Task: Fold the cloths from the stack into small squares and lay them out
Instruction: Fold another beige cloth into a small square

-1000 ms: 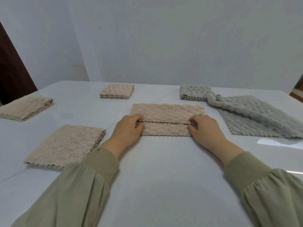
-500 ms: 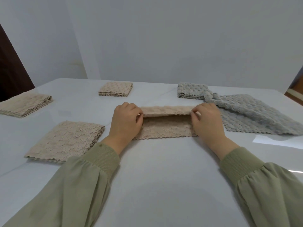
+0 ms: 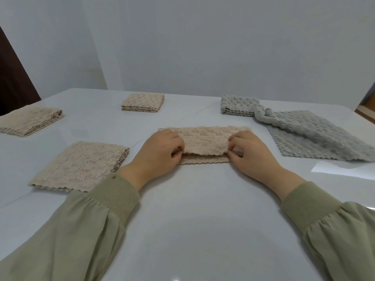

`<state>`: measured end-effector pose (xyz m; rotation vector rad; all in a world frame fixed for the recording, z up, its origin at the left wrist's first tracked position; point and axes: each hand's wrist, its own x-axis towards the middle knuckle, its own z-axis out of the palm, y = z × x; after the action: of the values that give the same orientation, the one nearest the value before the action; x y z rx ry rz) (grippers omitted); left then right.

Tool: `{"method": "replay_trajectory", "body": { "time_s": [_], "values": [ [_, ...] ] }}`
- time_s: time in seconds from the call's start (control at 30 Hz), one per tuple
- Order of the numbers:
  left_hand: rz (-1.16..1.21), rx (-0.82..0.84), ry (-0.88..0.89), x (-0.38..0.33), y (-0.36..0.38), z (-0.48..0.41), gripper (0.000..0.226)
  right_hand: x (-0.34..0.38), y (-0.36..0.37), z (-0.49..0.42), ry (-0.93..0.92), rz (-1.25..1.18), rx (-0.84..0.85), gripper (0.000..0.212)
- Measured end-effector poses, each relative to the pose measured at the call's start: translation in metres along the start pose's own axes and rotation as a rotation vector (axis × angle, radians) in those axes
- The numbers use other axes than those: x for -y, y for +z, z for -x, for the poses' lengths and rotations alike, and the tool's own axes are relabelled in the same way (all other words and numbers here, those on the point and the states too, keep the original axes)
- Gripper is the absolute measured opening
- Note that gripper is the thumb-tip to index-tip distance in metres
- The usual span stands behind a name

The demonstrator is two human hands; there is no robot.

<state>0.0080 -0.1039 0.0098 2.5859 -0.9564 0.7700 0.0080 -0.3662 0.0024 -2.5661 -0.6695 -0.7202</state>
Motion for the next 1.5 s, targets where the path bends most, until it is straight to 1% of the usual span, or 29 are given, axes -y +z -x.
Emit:
{"method": "replay_trajectory", "body": {
  "time_s": [0.07,0.2,0.27,0.33,0.4,0.47,0.53,0.6,0.63,0.7,0.73,0.77,0.8,0.87,0.9,0.93,1.0,1.07,1.1,1.13,1.2,1.27,1.3,1.37,1.43,1.5],
  "values": [
    [0.002,-0.001,0.001,0.001,-0.003,0.001,0.006,0.000,0.000,0.000,-0.020,0.009,-0.030,0.011],
    [0.035,0.094,0.030,0.002,0.000,0.005,0.009,-0.003,0.001,0.003,-0.129,0.059,0.028,0.018],
    [0.042,0.098,0.028,0.002,0.000,0.005,0.010,-0.004,0.000,0.002,-0.159,0.084,0.011,0.017],
    [0.041,0.083,0.028,0.000,-0.003,0.003,0.011,-0.006,0.000,0.001,-0.168,0.117,-0.005,0.014],
    [0.049,0.096,0.059,-0.001,-0.003,0.002,0.012,-0.007,0.001,0.001,-0.170,0.138,0.025,0.017],
    [0.068,0.142,0.077,-0.003,-0.001,0.003,0.014,-0.007,0.002,0.002,-0.150,0.110,0.077,0.019],
    [0.096,0.173,0.048,-0.003,-0.001,0.004,0.019,-0.006,0.000,0.004,-0.120,0.050,0.104,0.014],
    [0.130,0.194,-0.006,-0.004,-0.002,0.005,0.019,-0.002,-0.002,0.006,-0.015,-0.063,0.095,0.010],
    [0.143,0.202,-0.028,-0.004,-0.003,0.005,0.019,0.000,-0.004,0.005,0.083,-0.140,0.053,0.014],
    [0.147,0.182,-0.049,-0.006,-0.003,0.006,0.025,0.000,-0.008,0.002,0.309,-0.241,-0.113,0.019],
    [0.132,0.151,-0.055,-0.008,-0.002,0.006,0.030,-0.004,-0.010,0.001,0.398,-0.205,-0.198,0.020],
    [0.106,0.110,-0.051,-0.008,-0.001,0.005,0.032,-0.010,-0.012,0.000,0.474,-0.123,-0.244,0.021],
    [0.082,0.066,-0.041,-0.009,0.000,0.004,0.031,-0.017,-0.014,0.001,0.546,-0.019,-0.242,0.021],
    [0.069,0.013,-0.013,-0.010,0.004,0.002,0.028,-0.029,-0.017,0.005,0.692,0.175,-0.114,0.025],
    [0.076,0.029,-0.009,-0.011,0.005,0.001,0.033,-0.032,-0.019,0.007,0.758,0.226,-0.029,0.029],
    [0.084,0.090,-0.017,-0.012,0.006,0.000,0.043,-0.033,-0.019,0.009,0.803,0.253,0.043,0.032],
    [0.058,0.281,-0.056,-0.016,0.009,0.001,0.063,-0.033,-0.019,0.010,0.808,0.286,0.110,0.034],
    [-0.035,0.486,-0.099,-0.019,0.014,0.002,0.063,-0.030,-0.019,0.010,0.775,0.268,0.107,0.028],
    [-0.066,0.566,-0.119,-0.020,0.015,0.002,0.059,-0.030,-0.019,0.010,0.765,0.238,0.088,0.024],
    [-0.077,0.611,-0.130,-0.021,0.015,0.001,0.058,-0.029,-0.020,0.010,0.762,0.203,0.059,0.019],
    [-0.081,0.639,-0.130,-0.021,0.014,0.000,0.056,-0.029,-0.023,0.010,0.756,0.142,-0.018,0.013],
    [-0.076,0.657,-0.122,-0.019,0.014,0.000,0.055,-0.028,-0.025,0.009,0.743,0.114,-0.069,0.015],
    [-0.065,0.666,-0.120,-0.019,0.013,0.000,0.055,-0.028,-0.025,0.010,0.738,0.131,-0.058,0.016],
    [-0.028,0.669,-0.110,-0.016,0.012,0.000,0.054,-0.030,-0.022,0.012,0.719,0.244,0.036,0.020],
    [0.037,0.606,-0.091,-0.014,0.010,0.001,0.053,-0.032,-0.020,0.013,0.694,0.341,0.075,0.026],
    [0.111,0.464,-0.082,-0.013,0.007,0.002,0.048,-0.034,-0.018,0.014,0.660,0.390,0.024,0.026]
  ]
}}
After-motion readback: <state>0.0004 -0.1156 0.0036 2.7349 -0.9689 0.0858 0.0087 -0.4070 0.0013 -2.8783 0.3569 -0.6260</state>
